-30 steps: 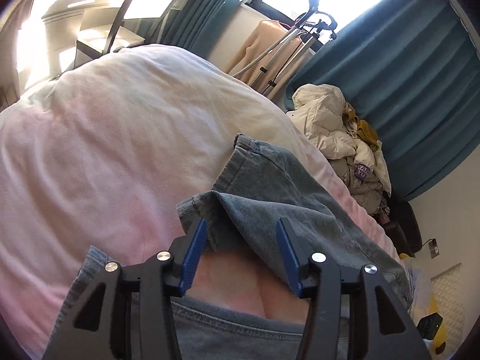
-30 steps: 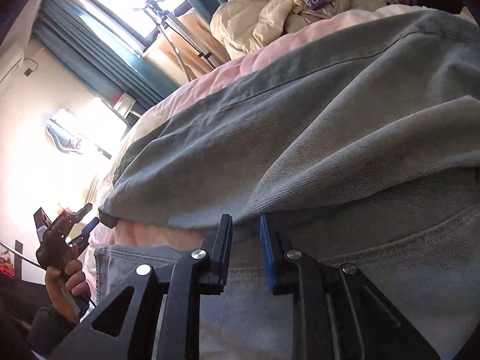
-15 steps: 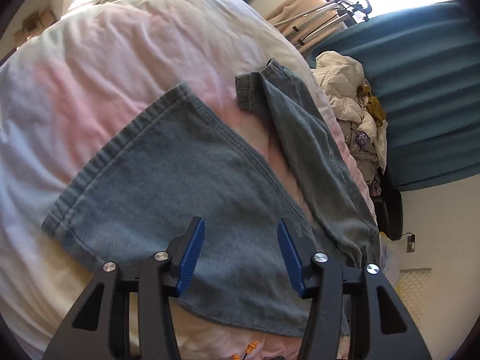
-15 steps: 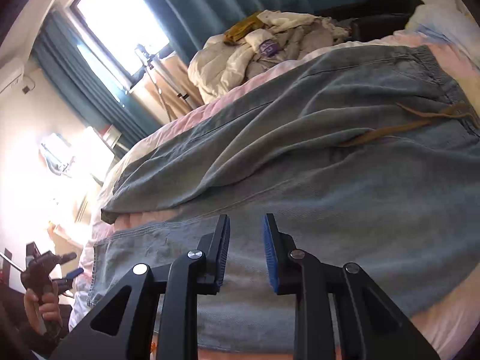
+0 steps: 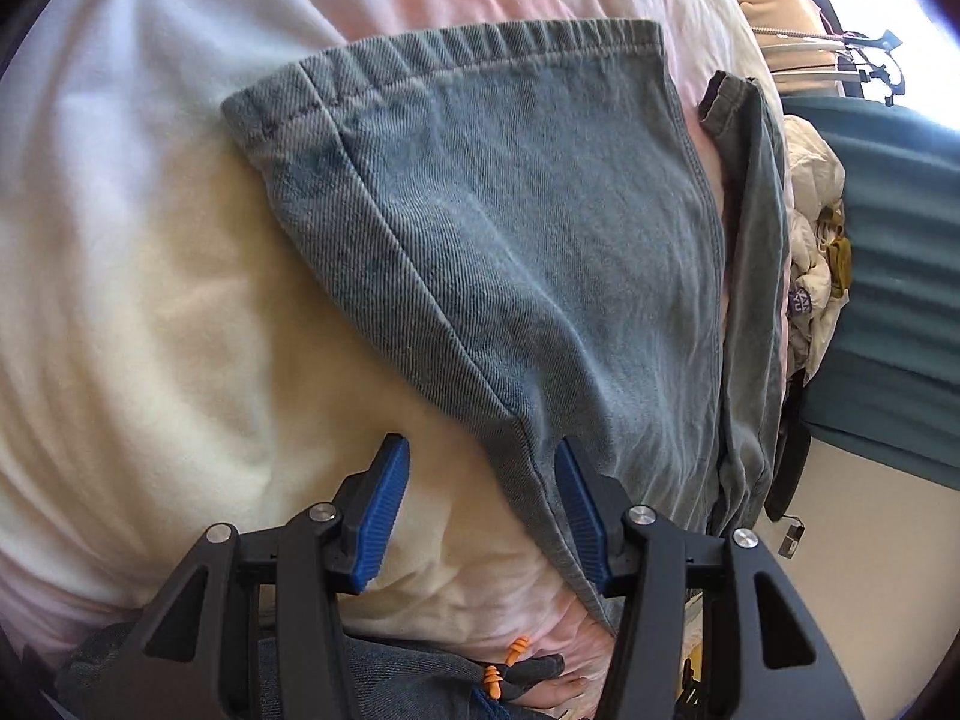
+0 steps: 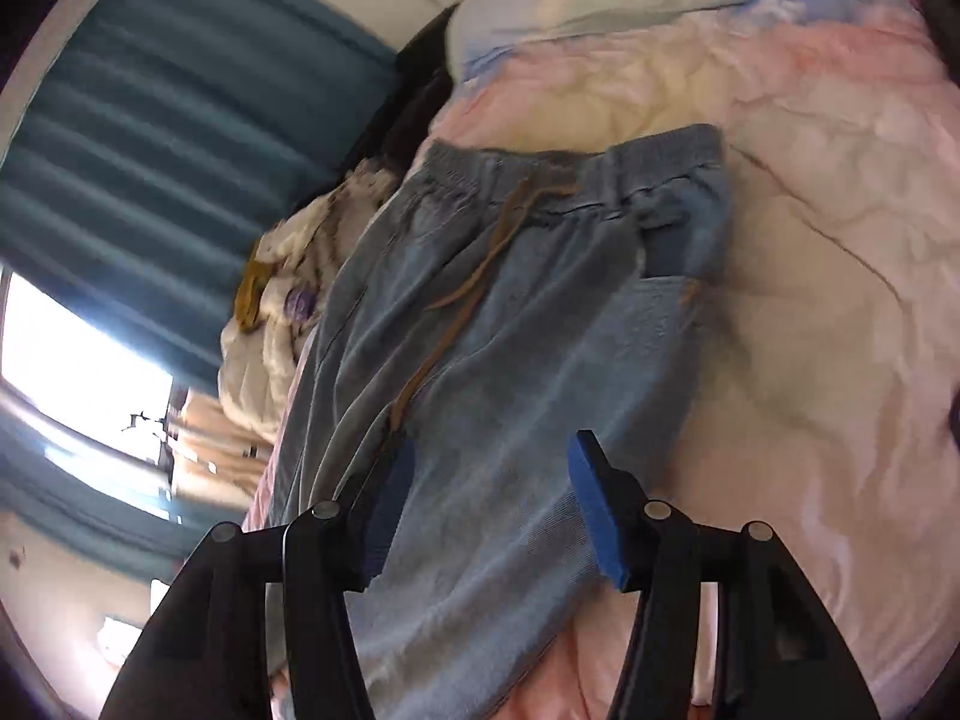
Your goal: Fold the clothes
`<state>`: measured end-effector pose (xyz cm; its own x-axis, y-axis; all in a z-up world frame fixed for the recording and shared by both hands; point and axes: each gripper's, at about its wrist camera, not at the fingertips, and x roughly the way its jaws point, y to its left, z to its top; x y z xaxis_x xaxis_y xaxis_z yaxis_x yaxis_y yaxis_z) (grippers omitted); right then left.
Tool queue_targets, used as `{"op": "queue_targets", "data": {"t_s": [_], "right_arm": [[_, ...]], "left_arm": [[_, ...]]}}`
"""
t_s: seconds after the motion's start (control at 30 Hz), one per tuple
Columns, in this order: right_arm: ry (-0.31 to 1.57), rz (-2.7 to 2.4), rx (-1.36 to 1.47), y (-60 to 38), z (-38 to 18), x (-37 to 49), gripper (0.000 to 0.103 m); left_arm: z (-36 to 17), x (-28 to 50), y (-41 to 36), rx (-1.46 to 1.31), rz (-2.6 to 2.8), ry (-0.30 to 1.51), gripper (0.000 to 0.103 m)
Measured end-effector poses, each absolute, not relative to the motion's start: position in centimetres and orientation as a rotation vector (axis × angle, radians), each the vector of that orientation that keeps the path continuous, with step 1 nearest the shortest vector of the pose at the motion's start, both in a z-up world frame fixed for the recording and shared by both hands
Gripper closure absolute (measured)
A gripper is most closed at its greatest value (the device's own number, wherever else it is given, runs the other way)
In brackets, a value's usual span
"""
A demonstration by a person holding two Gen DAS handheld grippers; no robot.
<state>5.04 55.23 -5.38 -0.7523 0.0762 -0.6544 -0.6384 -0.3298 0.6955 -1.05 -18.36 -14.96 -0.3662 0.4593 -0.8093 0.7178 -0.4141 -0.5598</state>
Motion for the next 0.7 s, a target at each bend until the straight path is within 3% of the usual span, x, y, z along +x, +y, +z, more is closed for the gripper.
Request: {"op": "queue_targets", "data": {"t_s": [0.2,0.37,0.6,0.7], "right_arm": [[1.557,1.869,-0.605,60.0,-8.8,6.6,0.041],[1.416,1.903,-0.674,61.9,-10.3,2.7,0.041],[1.383,1.889,-0.664,63.1,-13.1,1.2,0.042],[1.322,1.961,-0.651,62.6,-12.4,0.4,0.053]], "left_arm": [[-16.3,-2.7,-17.7,1.618,-1.896,1.590,0.051],[-16.9,-3.5,-17.5,1.583,-1.912,1.609,0.054],[-15.1,-3.5,-17.0,1.483,-2.042,1.585,0.077],[-14.4,-3.5,-16.8,1.439,-2.096,1.573,0.089]]}}
